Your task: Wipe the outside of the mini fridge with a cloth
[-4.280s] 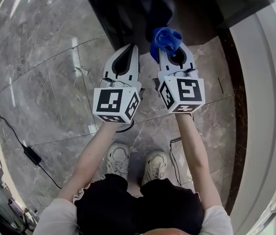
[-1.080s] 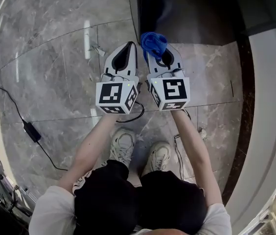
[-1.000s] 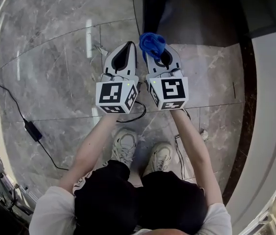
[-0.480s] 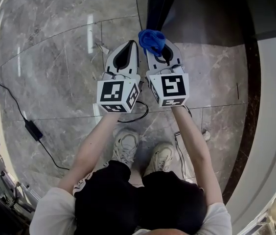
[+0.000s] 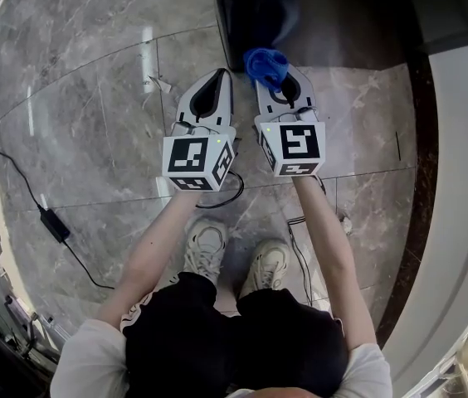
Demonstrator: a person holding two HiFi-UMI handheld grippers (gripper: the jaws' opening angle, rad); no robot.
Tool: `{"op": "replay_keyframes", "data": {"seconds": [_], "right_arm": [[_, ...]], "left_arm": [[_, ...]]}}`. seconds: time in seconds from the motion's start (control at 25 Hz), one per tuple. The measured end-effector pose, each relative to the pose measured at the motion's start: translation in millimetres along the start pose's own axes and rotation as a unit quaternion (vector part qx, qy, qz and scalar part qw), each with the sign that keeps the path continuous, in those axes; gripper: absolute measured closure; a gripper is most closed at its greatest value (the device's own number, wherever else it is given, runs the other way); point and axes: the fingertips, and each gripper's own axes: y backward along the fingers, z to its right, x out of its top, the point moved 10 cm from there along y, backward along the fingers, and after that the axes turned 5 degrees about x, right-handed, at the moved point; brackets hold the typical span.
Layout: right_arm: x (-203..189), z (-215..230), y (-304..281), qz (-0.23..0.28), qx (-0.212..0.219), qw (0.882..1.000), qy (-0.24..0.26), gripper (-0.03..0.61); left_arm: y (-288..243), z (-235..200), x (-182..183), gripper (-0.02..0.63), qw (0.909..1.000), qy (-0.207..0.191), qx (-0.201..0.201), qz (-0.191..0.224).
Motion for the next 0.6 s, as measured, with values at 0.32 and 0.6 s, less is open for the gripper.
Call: {"op": "replay_keyframes", "data": {"seconds": [0.32, 0.6], "right_arm": [[-0.6, 46.0, 26.4, 0.009, -0.059, 0.998, -0.027, 0.526], [3.1, 87.3, 50.4, 0.017, -0.105, 0.994, -0.026, 0.526]], "left_arm": [[-11.0, 26.3, -4.7, 0.609, 0.9994, -0.015, -0.030, -0.007], [-30.8, 61.4, -4.6, 0.609, 0.9973, -0.020, -0.070, -0.002]]}}
